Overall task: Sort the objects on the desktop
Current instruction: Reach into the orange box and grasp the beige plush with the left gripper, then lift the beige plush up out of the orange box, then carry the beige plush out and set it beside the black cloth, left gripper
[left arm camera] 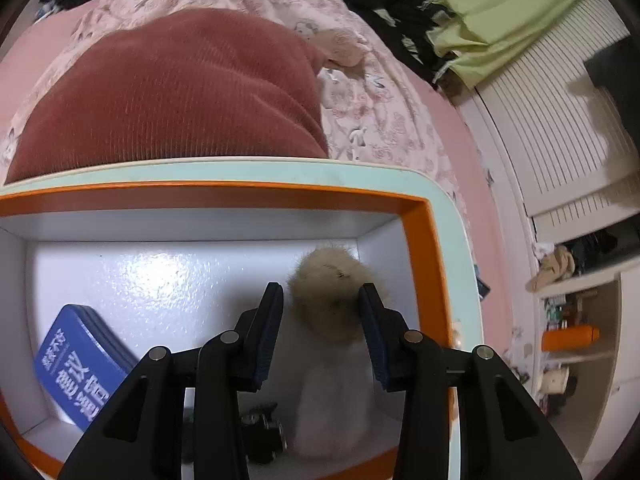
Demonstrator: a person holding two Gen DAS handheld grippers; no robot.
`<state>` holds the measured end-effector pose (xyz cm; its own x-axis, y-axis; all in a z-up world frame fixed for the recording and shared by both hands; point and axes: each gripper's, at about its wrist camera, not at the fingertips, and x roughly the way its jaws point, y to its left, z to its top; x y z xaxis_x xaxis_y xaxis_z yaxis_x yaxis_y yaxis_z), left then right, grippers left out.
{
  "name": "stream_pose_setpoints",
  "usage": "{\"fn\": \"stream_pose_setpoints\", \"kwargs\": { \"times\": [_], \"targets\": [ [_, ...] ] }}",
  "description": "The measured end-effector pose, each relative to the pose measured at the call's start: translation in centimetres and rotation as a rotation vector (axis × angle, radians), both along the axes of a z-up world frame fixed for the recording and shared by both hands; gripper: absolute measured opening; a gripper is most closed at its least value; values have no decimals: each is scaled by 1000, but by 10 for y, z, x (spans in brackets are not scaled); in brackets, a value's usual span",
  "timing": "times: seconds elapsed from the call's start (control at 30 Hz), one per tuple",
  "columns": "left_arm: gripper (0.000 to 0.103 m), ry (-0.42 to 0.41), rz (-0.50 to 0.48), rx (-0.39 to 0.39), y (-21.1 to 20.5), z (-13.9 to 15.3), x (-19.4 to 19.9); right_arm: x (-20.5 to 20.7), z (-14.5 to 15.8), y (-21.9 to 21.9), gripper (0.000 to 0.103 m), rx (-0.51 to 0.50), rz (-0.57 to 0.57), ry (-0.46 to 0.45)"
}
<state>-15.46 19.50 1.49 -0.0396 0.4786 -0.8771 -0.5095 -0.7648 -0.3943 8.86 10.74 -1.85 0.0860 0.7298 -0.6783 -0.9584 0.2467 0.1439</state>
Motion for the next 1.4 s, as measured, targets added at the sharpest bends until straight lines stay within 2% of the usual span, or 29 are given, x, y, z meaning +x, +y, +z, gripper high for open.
{"fn": "stream_pose_setpoints", "kwargs": {
  "times": [0.07, 0.13, 0.37, 0.5, 0.6, 0.7, 0.83, 1.03, 1.13, 1.2, 1.27, 1.33, 1.37, 1.4],
  "targets": [
    [26, -23, -12, 36, -2, -2, 0, -1, 0, 0, 103, 0, -1, 1],
    [19, 17, -31, 25, -4, 0, 2, -1, 0, 1, 103, 1, -1, 2],
    [12, 60, -62, 72, -27, 6, -2, -1, -1, 2, 103, 0, -3, 2],
    [12, 103, -67, 172, -58, 34, 4, -1, -1, 1, 103, 0, -4, 3],
    [12, 150, -90, 235, -83, 58, 22, -1, -1, 2, 103, 0, -5, 2],
    [12, 154, -133, 303, -116, 72, 48, -1, -1, 1, 103, 0, -5, 3],
    [12, 147, -184, 329, -150, 71, 77, -1, -1, 2, 103, 0, -10, 3],
    [15, 145, -234, 292, -179, 44, 104, -1, -1, 4, 103, 0, -12, 2],
    [31, 186, -223, 250, -189, 36, 111, -1, -1, 4, 103, 0, -12, 2],
    [34, 238, -190, 249, -200, 37, 115, -1, -1, 4, 103, 0, -13, 2],
    [36, 282, -167, 282, -216, 44, 122, -1, -1, 4, 103, 0, -13, 2],
    [51, 317, -145, 315, -233, 50, 128, -1, -1, 4, 103, 0, -14, 3],
    [63, 343, -130, 319, -245, 53, 134, -1, -1, 4, 103, 0, -14, 3],
    [67, 379, -120, 309, -256, 54, 140, -1, -1, 4, 103, 0, -15, 3]
  ]
}}
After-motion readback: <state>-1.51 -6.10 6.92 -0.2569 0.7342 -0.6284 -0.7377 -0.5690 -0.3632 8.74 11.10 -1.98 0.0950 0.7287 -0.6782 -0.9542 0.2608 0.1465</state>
